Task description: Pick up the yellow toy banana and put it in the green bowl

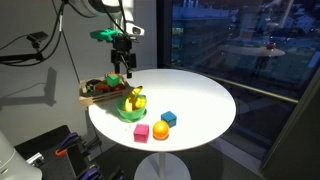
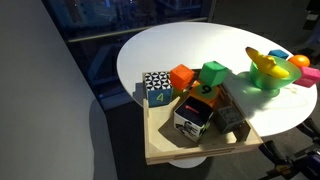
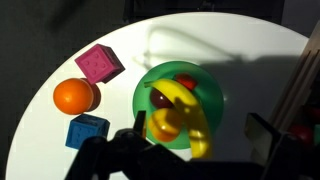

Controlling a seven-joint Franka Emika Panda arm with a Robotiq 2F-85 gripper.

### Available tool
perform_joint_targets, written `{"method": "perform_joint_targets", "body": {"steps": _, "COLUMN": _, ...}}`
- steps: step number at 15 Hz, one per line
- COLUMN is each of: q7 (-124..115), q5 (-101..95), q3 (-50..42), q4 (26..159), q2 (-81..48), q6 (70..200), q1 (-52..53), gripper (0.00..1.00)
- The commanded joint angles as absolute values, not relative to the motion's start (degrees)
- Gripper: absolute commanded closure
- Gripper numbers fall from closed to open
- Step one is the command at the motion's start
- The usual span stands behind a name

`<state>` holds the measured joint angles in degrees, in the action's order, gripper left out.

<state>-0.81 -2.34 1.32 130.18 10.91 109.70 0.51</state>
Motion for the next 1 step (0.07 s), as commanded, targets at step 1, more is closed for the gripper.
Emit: {"method": "perform_joint_targets", "body": {"steps": 1, "q7": -0.8, "q5": -2.3, "q3": 1.2, "q4": 130.1, "q2": 11.0, "q6": 109.6, "q1": 0.6, "gripper": 0.0}}
